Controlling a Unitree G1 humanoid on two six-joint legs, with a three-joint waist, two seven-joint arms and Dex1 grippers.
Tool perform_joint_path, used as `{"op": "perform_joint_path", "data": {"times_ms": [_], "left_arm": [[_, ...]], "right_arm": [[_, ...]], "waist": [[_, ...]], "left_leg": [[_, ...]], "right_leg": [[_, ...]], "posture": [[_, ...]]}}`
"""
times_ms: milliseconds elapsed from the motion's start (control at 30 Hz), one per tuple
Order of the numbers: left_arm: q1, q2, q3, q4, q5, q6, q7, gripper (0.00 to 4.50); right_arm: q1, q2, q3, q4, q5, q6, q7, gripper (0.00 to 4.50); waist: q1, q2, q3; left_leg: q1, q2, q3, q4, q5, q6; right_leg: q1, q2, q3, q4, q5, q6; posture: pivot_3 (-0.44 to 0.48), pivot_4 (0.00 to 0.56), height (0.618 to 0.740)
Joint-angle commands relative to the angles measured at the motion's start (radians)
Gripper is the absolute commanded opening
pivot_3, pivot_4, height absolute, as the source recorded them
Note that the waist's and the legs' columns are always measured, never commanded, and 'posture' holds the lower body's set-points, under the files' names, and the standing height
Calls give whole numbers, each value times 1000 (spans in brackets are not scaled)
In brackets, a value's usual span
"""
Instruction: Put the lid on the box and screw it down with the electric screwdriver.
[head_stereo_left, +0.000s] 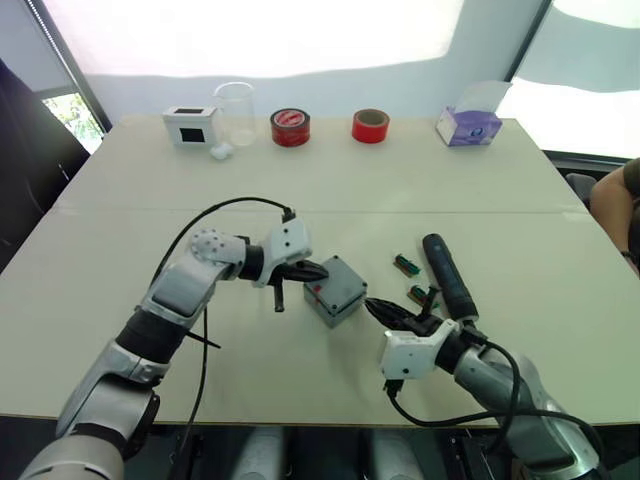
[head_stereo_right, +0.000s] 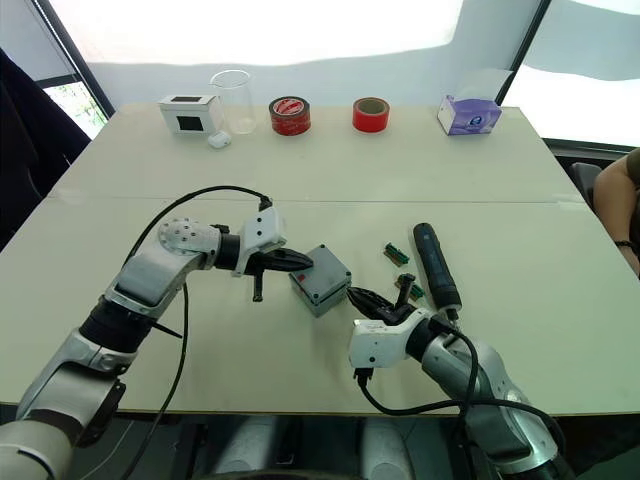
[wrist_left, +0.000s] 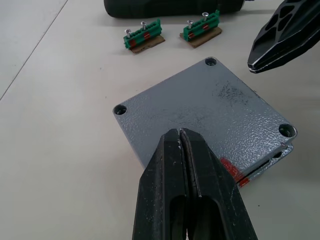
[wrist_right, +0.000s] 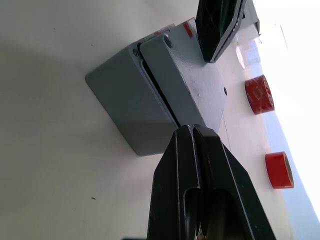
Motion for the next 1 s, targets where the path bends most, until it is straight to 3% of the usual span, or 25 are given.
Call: {"op": "perform_joint_path", "data": {"times_ms": [33,467,667,900,1000], "left_arm": [[0,4,6,-4,-4,26,-11,0],[-76,11,64,-70,-131,187,-60,0],[-113,-5,102,-15,-144,201,-30,0],[-149,-37,111,186,-52,70,64,0],[-124,-31,89,190,-34,43,38,0]], "right_arm": [[-1,-5,-11,-15,19,-19,-7,44],[6,-2,-13,3,166,46,86,44],[0,0,-16,5,193,70,90,44],[-18,6,-23,-10,244,130,105,44],[-9,8,-25,-10,251,144,97,44]], "waist": [[0,0,0],[0,0,1],[2,-1,2],[1,-1,2],[0,-1,2]], "left_leg": [[0,0,0,0,0,0],[-2,0,0,0,0,0],[-2,0,0,0,0,0],[-2,0,0,0,0,0],[-2,0,0,0,0,0]], "right_leg": [[0,0,0,0,0,0],[-2,0,0,0,0,0],[-2,0,0,0,0,0],[-2,0,0,0,0,0],[-3,0,0,0,0,0]], "posture": [[0,150,740],[0,150,740],[0,150,740],[0,150,740],[0,150,740]]}}
